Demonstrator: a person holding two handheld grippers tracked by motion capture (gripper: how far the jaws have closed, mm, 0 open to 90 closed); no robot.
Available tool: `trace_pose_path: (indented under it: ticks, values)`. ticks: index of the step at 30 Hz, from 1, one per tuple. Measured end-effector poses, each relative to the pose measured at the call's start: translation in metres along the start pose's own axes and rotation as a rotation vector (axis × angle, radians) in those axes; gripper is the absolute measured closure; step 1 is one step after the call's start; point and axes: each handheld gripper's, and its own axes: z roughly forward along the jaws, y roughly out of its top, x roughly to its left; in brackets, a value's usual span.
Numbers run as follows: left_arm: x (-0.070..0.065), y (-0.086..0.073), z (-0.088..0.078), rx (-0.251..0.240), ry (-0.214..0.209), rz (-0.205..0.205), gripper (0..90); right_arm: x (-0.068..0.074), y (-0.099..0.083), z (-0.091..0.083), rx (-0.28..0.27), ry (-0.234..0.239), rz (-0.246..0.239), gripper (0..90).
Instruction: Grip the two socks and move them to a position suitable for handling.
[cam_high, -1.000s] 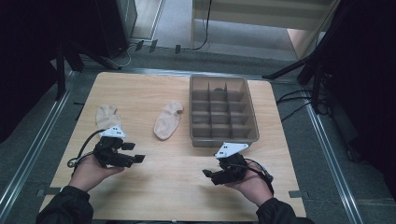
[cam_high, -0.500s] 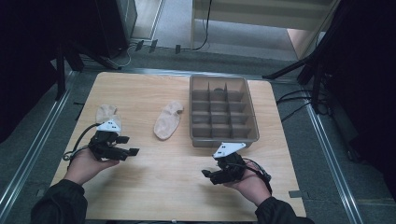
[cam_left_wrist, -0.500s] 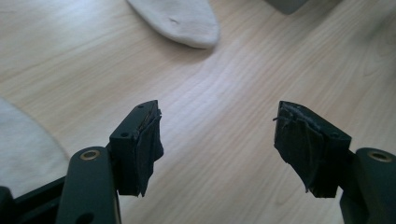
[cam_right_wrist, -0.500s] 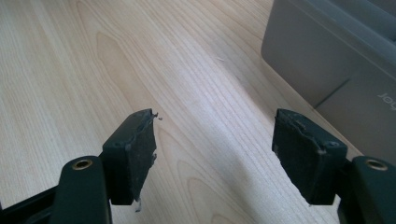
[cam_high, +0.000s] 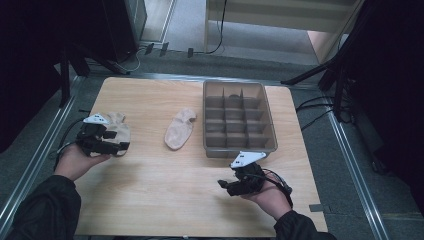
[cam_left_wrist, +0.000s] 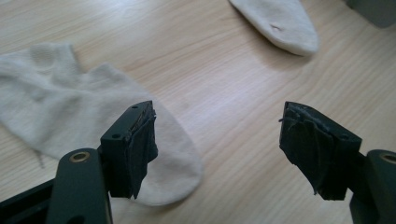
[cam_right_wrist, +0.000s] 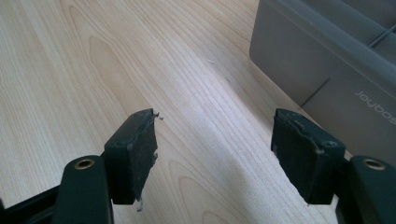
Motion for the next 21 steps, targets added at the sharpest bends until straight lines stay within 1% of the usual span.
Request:
trace_pose_path:
  ticks: [4, 5, 7, 9, 11, 14, 17, 19, 21]
  values:
    - [0.015, 0.003, 0.002, 0.011, 0.024, 0.006, 24.4, -0.001, -0.001, 0.001, 0.008, -0.003, 0.001, 31.1]
    - [0.019, 0.005, 0.003, 0.015, 0.032, 0.002, 24.5, -0.001, -0.001, 0.002, 0.009, -0.005, 0.002, 31.1]
    - [0.027, 0.007, 0.006, 0.017, 0.035, -0.013, 24.7, -0.002, -0.001, 0.002, 0.008, -0.004, 0.002, 31.2]
    - [0.035, 0.011, 0.010, 0.027, 0.048, -0.005, 26.2, -0.001, -0.001, 0.003, 0.011, -0.006, 0.004, 31.1]
    - [0.041, 0.014, 0.014, 0.023, 0.058, 0.000, 27.1, 0.000, -0.001, 0.003, 0.017, -0.006, 0.005, 31.1]
    - [0.051, 0.016, 0.022, 0.024, 0.073, -0.016, 27.2, 0.000, -0.002, 0.005, 0.030, -0.009, 0.008, 31.1]
    - [0.062, 0.015, 0.031, 0.031, 0.083, -0.044, 27.2, 0.000, -0.002, 0.006, 0.032, -0.011, 0.001, 31.2]
    - [0.069, 0.012, 0.039, 0.041, 0.093, -0.063, 27.0, 0.000, -0.002, 0.005, 0.031, -0.012, 0.005, 31.1]
    - [0.073, 0.009, 0.045, 0.061, 0.100, -0.075, 27.0, 0.000, -0.002, 0.005, 0.031, -0.013, 0.006, 31.1]
